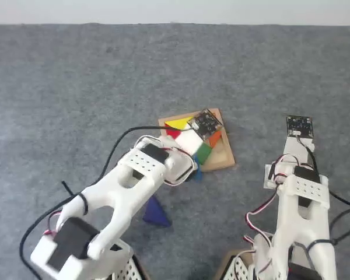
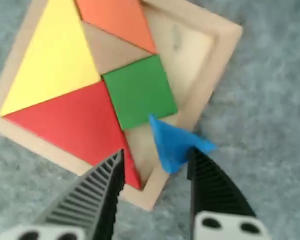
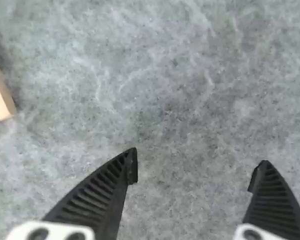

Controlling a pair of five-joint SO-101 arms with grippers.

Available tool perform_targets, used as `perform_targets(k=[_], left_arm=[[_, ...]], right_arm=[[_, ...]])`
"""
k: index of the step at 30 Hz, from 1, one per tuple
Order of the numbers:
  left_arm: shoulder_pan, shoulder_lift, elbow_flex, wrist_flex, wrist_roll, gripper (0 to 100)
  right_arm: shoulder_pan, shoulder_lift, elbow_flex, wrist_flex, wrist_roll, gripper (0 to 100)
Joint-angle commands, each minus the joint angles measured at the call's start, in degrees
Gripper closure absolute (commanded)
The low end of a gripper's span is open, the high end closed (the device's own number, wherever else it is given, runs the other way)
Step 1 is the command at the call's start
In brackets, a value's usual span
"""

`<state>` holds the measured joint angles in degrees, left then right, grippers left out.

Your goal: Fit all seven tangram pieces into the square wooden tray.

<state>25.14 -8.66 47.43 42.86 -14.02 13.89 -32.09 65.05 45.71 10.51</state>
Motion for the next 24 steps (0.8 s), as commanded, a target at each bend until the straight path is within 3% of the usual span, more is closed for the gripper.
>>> perform_targets(k=[1, 11, 20, 24], left_arm=[[-4.31, 0.26, -3.91, -0.18, -2.73, 80], [-6.68, 1.05, -5.85, -0.18, -3.16, 80], [3.25, -2.2, -6.64, -1.58, 4.4, 80], [2.9, 0.7, -6.99, -3.52, 5.63, 80]], right_arm=[[0.66, -2.15, -0.18, -0.92, 0.44, 65.3], [0.57, -2.15, -0.18, -0.92, 0.44, 65.3], [0.4, -2.15, -0.18, -0.92, 0.44, 65.3], [0.48, -2.15, -0.18, -0.92, 0.44, 65.3]])
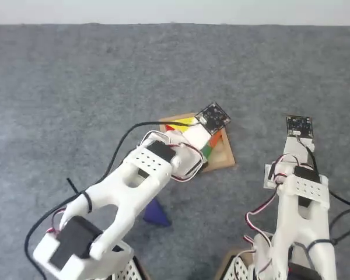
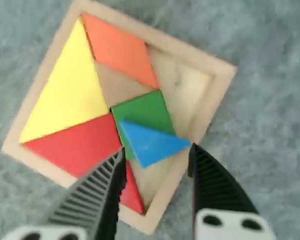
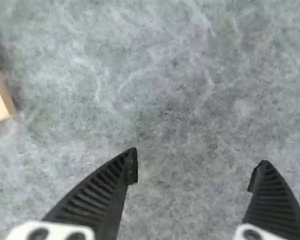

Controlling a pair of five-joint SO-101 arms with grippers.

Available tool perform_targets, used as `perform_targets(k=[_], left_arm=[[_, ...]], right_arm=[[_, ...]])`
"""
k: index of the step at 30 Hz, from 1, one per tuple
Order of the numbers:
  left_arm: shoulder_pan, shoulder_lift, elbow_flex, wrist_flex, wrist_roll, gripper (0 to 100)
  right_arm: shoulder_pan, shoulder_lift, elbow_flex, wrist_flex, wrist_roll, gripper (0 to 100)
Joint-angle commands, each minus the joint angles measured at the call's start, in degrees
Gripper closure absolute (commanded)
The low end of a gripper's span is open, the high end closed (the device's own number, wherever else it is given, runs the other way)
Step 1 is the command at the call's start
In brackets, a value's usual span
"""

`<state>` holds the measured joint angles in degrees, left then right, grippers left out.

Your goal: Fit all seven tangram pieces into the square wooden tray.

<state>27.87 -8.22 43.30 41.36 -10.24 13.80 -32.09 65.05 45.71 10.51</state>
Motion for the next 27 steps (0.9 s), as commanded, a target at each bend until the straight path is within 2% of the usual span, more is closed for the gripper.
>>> perform_targets(k=[1, 13, 27], left_arm=[[0.0, 0.97, -3.21, -2.46, 2.02, 80], [0.44, 8.97, -6.73, -2.9, 3.16, 80], [-3.25, 1.41, -2.24, 0.62, -0.53, 80]], right_arm=[[0.57, -2.15, -0.18, -0.92, 0.44, 65.3], [0.57, -2.15, -0.18, -1.01, 0.35, 65.3], [0.48, -2.07, -0.09, -1.71, 0.35, 65.3]])
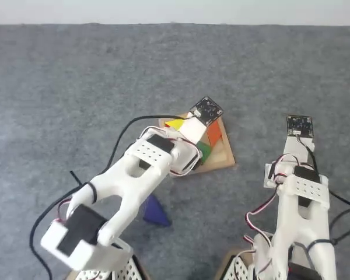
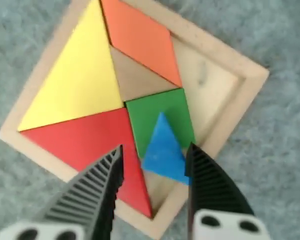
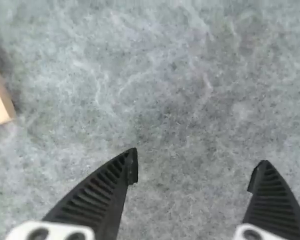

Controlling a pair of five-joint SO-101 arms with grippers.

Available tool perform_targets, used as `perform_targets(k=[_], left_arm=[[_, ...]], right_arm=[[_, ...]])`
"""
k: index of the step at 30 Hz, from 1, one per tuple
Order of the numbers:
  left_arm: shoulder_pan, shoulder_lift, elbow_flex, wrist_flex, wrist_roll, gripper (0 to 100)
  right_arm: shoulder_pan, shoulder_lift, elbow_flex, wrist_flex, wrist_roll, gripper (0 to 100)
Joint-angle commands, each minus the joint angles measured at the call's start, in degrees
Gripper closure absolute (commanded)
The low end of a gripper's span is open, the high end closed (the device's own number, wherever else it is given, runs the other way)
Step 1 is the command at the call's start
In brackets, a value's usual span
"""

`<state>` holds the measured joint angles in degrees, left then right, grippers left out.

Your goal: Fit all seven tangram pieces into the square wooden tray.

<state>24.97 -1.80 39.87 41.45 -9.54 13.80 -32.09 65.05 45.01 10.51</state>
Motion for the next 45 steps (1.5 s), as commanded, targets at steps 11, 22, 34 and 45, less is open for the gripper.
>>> perform_targets(k=[11, 22, 34, 45], left_arm=[[-2.02, -6.33, 2.77, 0.44, -2.37, 80], [-5.36, -6.33, 2.68, 2.46, -4.4, 81], [-5.63, -14.15, 2.51, 2.11, -4.4, 81], [-0.7, -3.87, -4.79, 2.11, -1.49, 81]], right_arm=[[0.48, -2.07, -0.09, -1.01, 0.35, 65.3], [0.48, -2.07, 0.0, -1.01, 0.35, 65.3], [0.48, -2.07, 0.0, -1.01, 0.35, 65.3], [0.48, -2.07, 0.0, -1.01, 0.35, 65.3]])
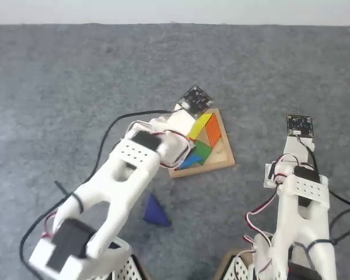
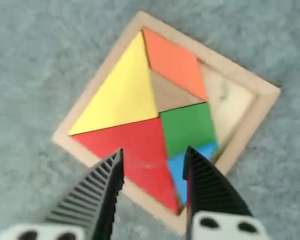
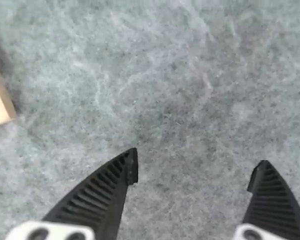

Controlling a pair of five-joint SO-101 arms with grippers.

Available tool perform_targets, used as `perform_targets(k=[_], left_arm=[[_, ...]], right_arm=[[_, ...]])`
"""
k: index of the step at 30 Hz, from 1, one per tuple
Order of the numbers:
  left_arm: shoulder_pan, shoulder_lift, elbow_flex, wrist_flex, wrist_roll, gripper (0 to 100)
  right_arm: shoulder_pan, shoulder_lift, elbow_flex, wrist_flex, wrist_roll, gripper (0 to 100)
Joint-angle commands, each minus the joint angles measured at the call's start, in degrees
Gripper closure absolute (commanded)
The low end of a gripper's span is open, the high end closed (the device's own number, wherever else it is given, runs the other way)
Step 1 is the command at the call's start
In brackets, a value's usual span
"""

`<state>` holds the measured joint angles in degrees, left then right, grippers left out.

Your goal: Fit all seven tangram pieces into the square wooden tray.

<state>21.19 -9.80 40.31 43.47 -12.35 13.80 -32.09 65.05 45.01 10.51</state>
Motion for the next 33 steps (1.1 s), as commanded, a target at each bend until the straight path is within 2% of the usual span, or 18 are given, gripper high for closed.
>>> perform_targets(k=[1, 9, 23, 27, 33], left_arm=[[3.69, 5.63, -6.11, 0.09, 1.32, 81], [4.04, 11.34, -6.46, 0.53, 0.79, 81], [-1.41, -0.26, 0.84, 0.97, -1.32, 82], [-1.49, -3.34, -0.66, 6.42, -0.7, 82], [-1.58, -9.85, -1.01, 24.35, 4.57, 81]], right_arm=[[0.48, -2.07, 0.0, -1.01, 0.35, 65.3], [0.48, -2.07, 0.0, -1.01, 0.35, 65.3], [0.48, -2.07, 0.35, -1.1, 0.35, 65.3], [0.75, -2.07, 0.44, -1.1, 0.35, 65.3], [0.75, -2.07, 0.53, -1.1, 0.35, 65.3]])
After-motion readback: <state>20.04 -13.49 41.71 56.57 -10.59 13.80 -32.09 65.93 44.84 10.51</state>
